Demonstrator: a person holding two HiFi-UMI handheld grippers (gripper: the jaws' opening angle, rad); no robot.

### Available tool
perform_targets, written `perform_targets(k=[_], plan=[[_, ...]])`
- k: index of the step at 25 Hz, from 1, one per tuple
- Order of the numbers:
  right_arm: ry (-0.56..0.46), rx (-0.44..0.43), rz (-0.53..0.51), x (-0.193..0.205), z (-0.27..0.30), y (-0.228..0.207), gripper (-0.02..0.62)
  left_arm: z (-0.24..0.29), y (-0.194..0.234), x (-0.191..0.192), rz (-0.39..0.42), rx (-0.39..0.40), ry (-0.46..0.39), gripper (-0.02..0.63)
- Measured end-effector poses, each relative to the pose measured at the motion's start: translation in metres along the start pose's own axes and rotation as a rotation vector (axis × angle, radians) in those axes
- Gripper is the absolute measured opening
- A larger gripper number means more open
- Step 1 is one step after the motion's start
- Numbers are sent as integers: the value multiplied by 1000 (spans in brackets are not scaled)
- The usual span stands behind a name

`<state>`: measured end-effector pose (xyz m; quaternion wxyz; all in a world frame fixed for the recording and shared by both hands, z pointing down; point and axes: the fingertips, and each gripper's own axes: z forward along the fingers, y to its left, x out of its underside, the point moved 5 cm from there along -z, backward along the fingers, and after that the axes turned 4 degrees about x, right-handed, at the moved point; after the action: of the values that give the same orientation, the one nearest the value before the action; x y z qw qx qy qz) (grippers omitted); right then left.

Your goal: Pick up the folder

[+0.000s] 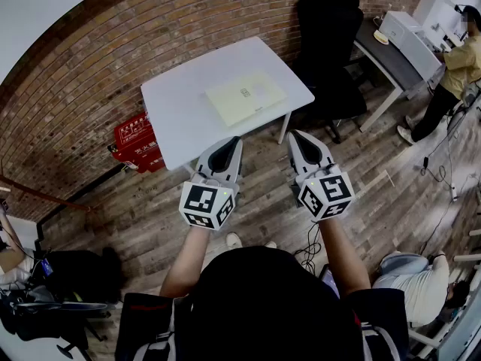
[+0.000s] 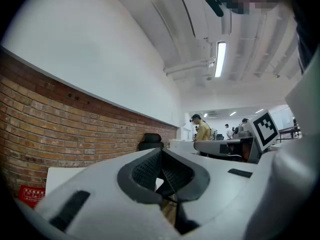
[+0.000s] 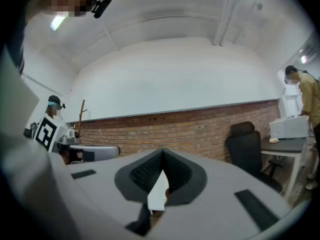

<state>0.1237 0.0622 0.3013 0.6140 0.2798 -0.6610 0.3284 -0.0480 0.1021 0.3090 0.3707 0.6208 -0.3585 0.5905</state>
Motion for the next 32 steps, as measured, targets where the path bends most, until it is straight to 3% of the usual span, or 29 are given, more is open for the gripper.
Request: perform_targets(k=[23,32], plan=[[54,-55,18,18,-27,-19,29,4,-40,17,-10,-18,37,20],[46,-68,15,15,-15,-19,29,8,-30,15,-12,-26,31,20]])
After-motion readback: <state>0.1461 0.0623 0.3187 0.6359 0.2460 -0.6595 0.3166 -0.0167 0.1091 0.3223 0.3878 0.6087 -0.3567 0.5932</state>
